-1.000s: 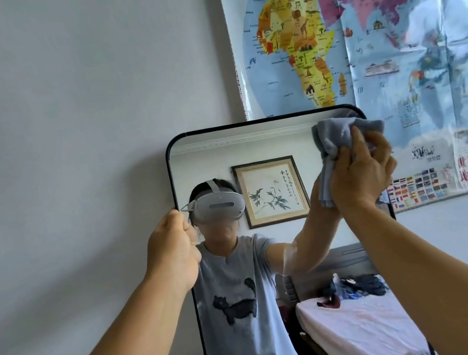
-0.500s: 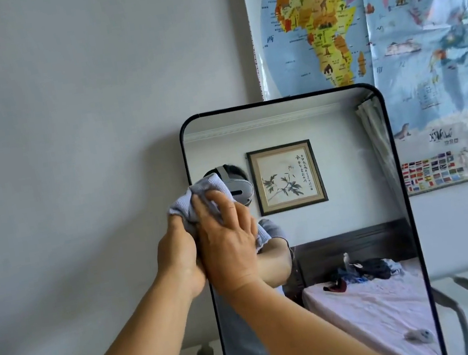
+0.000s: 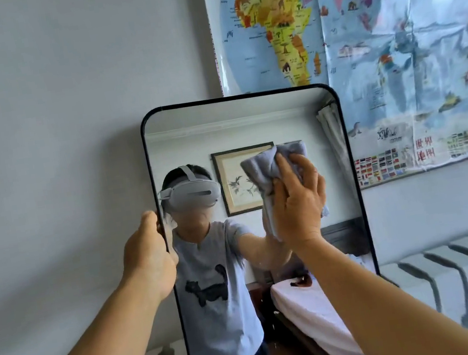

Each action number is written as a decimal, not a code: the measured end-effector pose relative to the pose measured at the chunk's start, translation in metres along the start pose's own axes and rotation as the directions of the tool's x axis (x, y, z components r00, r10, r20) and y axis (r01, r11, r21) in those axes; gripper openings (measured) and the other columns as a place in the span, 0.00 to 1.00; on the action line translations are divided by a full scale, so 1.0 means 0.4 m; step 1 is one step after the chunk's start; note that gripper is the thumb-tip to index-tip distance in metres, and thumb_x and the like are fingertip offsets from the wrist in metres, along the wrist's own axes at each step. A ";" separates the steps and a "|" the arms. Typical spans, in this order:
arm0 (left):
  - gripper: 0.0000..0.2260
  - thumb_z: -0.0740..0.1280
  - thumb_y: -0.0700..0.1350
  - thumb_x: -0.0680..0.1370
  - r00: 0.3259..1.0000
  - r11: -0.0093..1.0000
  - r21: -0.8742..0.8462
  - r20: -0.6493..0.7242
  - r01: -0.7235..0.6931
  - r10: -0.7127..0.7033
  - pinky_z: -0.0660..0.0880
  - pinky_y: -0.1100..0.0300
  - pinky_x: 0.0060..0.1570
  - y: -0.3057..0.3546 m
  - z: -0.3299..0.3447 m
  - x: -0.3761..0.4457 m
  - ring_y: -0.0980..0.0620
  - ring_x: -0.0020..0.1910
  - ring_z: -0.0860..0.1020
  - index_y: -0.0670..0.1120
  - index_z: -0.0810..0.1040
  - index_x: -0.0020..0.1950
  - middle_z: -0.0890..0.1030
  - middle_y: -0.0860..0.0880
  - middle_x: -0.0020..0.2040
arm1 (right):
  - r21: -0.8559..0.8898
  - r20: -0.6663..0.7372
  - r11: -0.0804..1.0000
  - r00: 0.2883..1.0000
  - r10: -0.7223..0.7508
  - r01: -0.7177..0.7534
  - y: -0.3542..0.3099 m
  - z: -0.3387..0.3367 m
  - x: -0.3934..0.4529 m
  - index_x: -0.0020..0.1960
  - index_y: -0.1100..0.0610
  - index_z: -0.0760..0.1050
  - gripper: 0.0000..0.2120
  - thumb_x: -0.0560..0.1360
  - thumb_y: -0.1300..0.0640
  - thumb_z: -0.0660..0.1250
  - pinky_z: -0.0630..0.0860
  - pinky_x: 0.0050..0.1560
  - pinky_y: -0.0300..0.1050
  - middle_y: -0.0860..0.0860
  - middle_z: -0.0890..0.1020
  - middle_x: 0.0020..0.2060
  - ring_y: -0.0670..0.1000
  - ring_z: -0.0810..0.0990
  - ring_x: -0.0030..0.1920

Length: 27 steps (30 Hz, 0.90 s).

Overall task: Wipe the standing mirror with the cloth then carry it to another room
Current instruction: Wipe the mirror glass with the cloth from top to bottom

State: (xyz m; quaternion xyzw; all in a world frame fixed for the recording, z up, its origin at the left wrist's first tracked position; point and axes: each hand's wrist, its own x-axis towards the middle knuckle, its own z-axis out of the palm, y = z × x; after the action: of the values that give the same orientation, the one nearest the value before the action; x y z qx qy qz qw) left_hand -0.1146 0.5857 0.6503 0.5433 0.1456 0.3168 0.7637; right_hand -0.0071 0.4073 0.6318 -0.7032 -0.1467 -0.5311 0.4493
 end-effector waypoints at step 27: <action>0.14 0.54 0.49 0.78 0.988 0.998 0.032 0.148 -0.052 0.047 0.47 0.58 0.30 -0.035 -0.023 -0.007 0.54 0.29 0.52 0.52 0.62 0.31 0.60 0.53 0.30 | -0.017 -0.134 0.966 0.958 0.252 -0.256 0.145 -0.069 -0.061 0.66 0.51 0.70 0.17 0.78 0.57 0.60 0.54 0.57 0.37 0.56 0.69 0.63 0.58 0.66 0.58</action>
State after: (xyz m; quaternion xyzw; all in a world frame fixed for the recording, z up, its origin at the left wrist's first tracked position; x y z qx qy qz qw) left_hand -0.1173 0.5879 0.6335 0.5821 0.0808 0.2921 0.7545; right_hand 0.0060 0.3602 0.5835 -0.6875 -0.0163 -0.5164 0.5103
